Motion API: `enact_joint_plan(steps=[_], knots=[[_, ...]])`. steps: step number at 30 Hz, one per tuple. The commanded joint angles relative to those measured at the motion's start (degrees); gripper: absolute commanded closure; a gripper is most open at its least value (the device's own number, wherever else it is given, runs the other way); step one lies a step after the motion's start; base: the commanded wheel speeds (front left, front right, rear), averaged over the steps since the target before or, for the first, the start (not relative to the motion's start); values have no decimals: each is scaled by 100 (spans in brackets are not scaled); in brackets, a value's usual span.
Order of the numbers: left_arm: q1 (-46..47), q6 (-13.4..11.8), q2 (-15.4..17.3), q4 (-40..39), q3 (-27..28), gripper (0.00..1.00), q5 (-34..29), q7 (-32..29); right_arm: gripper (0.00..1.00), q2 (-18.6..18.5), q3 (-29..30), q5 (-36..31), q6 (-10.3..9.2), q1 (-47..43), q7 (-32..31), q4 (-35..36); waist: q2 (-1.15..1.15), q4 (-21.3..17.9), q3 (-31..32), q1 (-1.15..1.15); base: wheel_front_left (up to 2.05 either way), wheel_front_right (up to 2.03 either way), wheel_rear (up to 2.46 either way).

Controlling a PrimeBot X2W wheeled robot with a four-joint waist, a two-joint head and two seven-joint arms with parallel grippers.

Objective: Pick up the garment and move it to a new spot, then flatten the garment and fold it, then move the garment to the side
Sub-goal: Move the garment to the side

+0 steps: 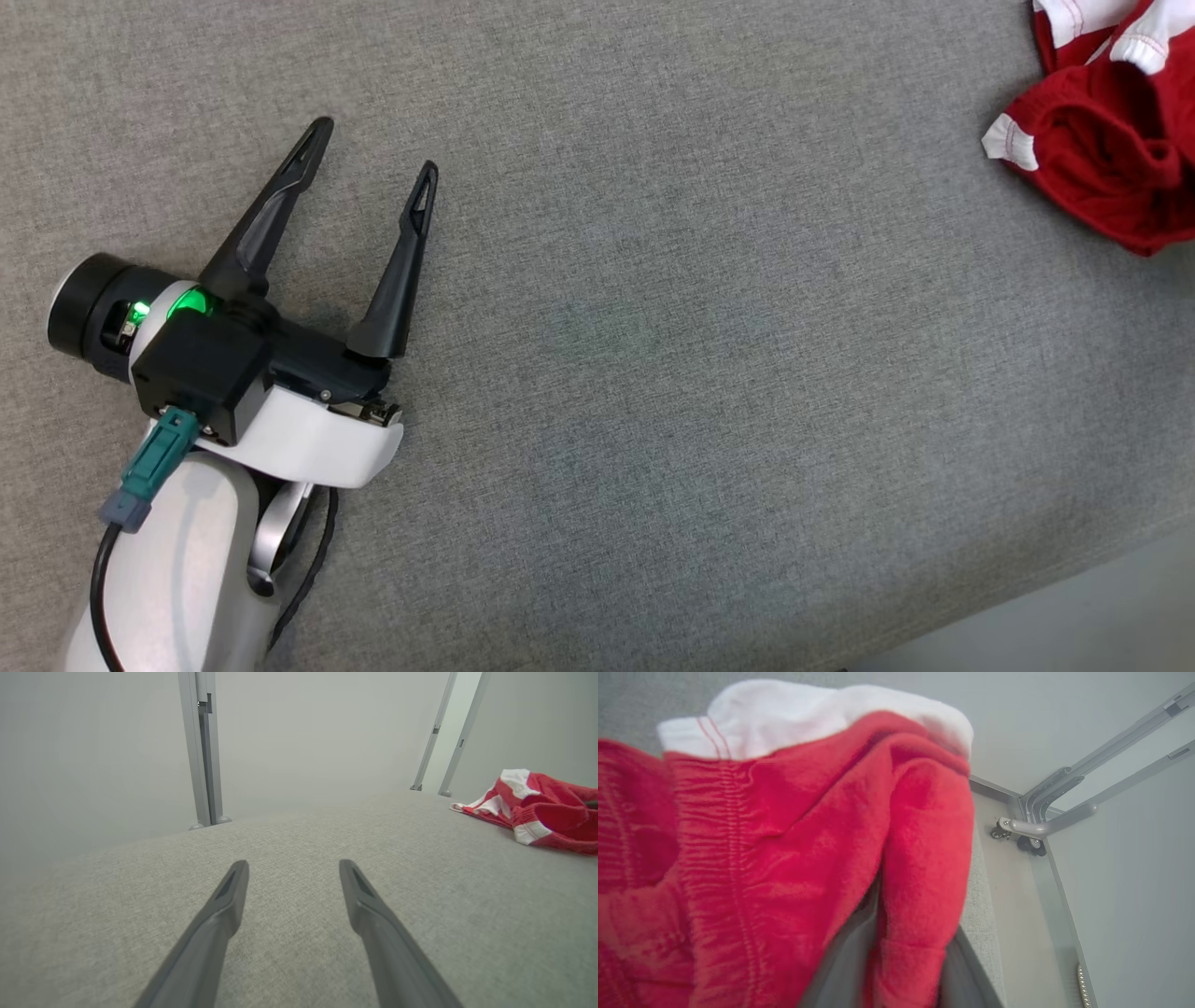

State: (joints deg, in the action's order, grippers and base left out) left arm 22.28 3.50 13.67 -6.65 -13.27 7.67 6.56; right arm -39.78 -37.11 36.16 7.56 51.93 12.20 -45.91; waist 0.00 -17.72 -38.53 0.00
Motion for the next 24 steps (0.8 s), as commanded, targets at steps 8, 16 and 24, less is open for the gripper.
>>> enact_joint_plan(steps=[8, 16, 24], knots=[[-112, -41, 49, 244, 1, 0, 78, 26, 0, 174, 501, 103, -12, -103, 284, -315, 0, -1, 155, 0, 0, 0, 0], [-255, -151, -103, 403, 21, 0, 249, 250, 0, 438, 2169, -582, -7, -835, 295, 627, 0, 120, 694, 0, 0, 0, 0], [-529, -233, -297, 758, 59, 0, 489, 531, 0, 1549, 3935, -1607, -7, -2371, 294, 2300, 0, 594, 1401, 0, 0, 0, 0]])
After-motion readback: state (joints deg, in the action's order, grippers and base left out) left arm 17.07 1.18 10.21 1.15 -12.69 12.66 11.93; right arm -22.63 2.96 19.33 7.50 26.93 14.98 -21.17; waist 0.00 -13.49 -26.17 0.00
